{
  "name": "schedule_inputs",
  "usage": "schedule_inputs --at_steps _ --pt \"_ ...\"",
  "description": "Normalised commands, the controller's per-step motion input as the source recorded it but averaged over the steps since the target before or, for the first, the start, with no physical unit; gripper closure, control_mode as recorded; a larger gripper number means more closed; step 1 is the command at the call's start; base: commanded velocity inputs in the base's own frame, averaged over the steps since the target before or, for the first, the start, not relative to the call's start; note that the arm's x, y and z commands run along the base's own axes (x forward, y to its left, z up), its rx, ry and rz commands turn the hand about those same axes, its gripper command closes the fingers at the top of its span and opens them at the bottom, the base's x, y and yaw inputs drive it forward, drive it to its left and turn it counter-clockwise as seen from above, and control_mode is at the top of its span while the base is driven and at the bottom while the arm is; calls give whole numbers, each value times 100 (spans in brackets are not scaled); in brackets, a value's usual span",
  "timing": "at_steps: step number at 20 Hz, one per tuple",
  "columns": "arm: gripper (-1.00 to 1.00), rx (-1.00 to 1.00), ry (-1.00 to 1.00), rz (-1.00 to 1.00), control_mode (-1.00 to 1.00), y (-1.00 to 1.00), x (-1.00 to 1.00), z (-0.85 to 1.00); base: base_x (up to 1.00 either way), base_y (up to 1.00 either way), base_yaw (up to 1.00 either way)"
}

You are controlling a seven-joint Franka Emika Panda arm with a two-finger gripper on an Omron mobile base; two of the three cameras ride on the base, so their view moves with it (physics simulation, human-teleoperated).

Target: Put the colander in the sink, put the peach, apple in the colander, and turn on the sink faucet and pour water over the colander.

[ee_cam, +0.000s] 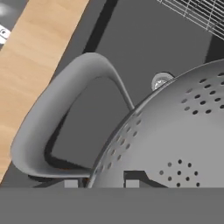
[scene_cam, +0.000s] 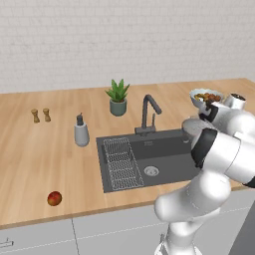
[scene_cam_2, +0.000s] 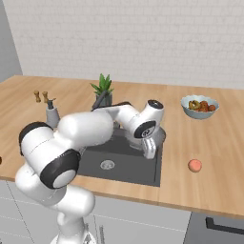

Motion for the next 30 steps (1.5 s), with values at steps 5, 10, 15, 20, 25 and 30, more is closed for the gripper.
schedule_inputs --at_steps 5,10,15,20,25,30 --pt "100 10 0 28 -100 27 13 -18 0 0 0" --pt "100 4 0 27 -100 49 11 -34 0 0 0" --pt "100 0 0 30 -100 28 9 -27 0 0 0" --pt "100 0 0 26 -100 14 2 -29 0 0 0" --pt "100 1 -1 22 -100 22 7 -29 0 0 0" --pt "100 4 -4 16 -100 24 2 -27 0 0 0"
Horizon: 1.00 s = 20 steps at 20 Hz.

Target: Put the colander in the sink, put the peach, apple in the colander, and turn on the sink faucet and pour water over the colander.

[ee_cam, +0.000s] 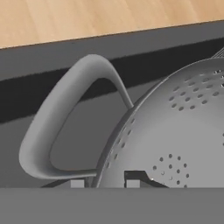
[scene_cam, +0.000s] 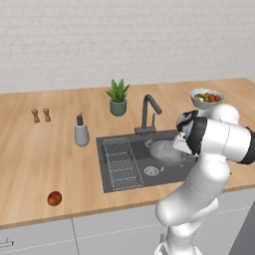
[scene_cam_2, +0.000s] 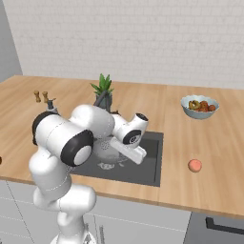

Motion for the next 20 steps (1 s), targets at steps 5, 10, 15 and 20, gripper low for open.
schedule_inputs --at_steps 5,10,15,20 --pt "100 8 0 5 -100 5 7 -27 0 0 0" --pt "100 6 4 0 -100 0 15 -32 0 0 0" --pt "100 1 14 0 -100 8 25 -33 0 0 0" --pt "100 0 9 0 -100 8 25 -31 0 0 0"
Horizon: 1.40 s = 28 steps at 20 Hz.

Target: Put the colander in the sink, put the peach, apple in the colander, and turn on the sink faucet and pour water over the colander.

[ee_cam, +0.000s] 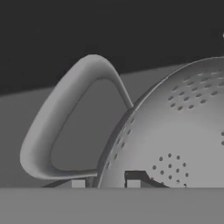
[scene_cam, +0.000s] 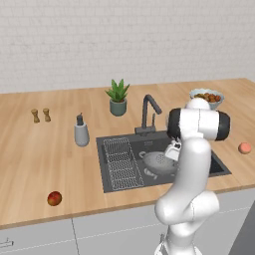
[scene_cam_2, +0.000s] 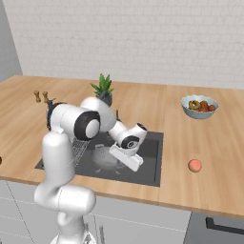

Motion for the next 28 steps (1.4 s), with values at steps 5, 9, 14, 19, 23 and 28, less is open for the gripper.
schedule_inputs --at_steps 5,9,14,19,23,28 --pt "100 0 1 0 -100 3 18 -39 0 0 0" --pt "100 0 0 0 -100 2 23 -35 0 0 0" --pt "100 0 -1 0 -100 8 10 -33 0 0 0" --pt "100 0 -1 0 -100 18 1 -5 0 0 0" --pt "100 0 -7 0 -100 31 -8 0 0 0 0" --pt "-100 0 -11 1 -100 17 -9 7 0 0 0"
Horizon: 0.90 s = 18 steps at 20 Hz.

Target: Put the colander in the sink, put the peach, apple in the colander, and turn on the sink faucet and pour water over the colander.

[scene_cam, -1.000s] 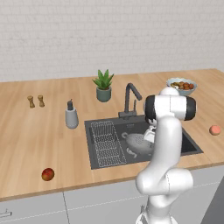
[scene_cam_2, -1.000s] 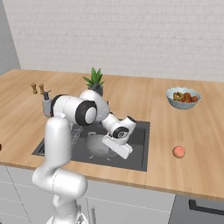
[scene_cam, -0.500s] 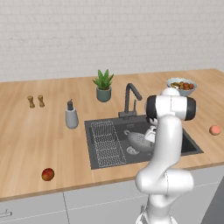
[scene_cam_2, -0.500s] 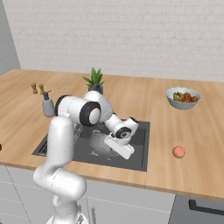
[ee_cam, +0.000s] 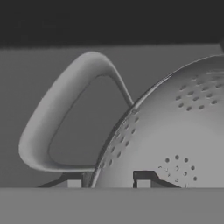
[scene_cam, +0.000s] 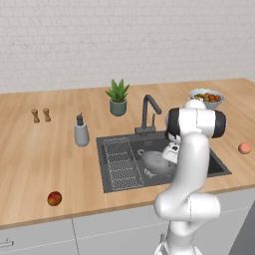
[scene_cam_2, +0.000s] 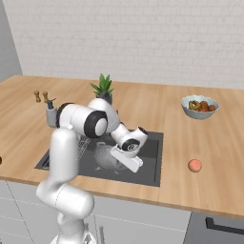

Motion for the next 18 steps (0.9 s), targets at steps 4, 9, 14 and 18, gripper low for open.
schedule_inputs --at_steps 4,9,14,18 --pt "-100 0 -11 0 -100 -1 -21 11 0 0 0" --pt "-100 0 -8 0 -100 -8 -17 23 0 0 0" --pt "-100 0 -2 0 -100 -29 -18 53 0 0 0" --pt "-100 0 -2 0 -100 -32 -16 60 0 0 0"
